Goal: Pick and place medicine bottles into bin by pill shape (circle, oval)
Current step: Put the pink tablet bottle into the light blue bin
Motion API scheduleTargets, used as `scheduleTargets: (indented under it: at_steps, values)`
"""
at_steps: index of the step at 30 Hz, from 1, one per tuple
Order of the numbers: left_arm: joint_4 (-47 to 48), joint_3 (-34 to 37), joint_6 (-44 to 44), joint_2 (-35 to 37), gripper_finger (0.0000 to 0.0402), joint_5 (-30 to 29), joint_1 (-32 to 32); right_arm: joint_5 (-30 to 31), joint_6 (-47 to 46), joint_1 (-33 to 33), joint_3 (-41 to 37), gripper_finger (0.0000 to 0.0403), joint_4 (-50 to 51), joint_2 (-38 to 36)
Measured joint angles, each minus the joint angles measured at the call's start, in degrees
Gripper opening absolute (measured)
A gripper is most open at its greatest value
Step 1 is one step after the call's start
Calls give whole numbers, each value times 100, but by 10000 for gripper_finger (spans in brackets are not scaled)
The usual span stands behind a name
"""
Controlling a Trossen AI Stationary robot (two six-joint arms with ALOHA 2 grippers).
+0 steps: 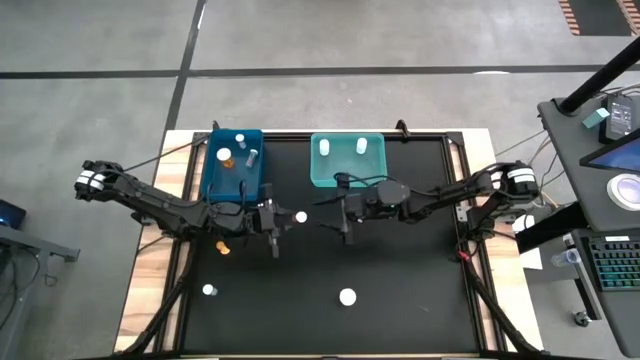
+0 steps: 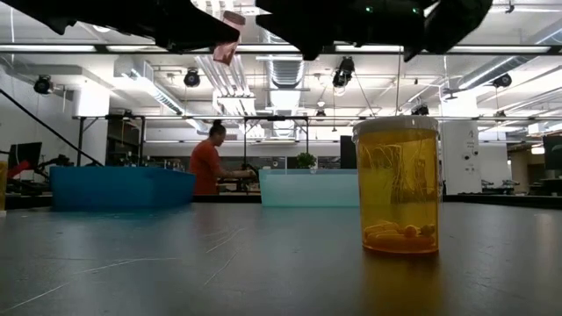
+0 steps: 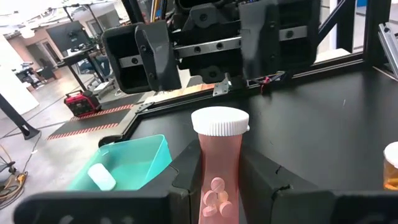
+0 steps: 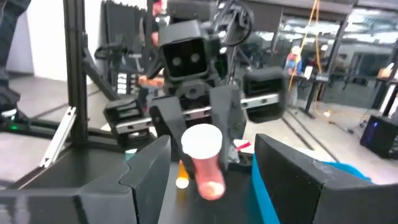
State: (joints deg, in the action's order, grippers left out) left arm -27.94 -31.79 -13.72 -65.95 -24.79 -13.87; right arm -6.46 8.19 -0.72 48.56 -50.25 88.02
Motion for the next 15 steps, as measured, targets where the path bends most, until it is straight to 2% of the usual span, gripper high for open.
scheduleTargets:
  at_steps: [6, 15]
  values:
    - [-2, 0, -4, 0, 61, -71, 0, 18, 8, -3, 459, 224, 763, 134]
    - [-11, -4, -15, 0, 61, -166, 4, 37, 69, -10, 936, 224, 1085, 413]
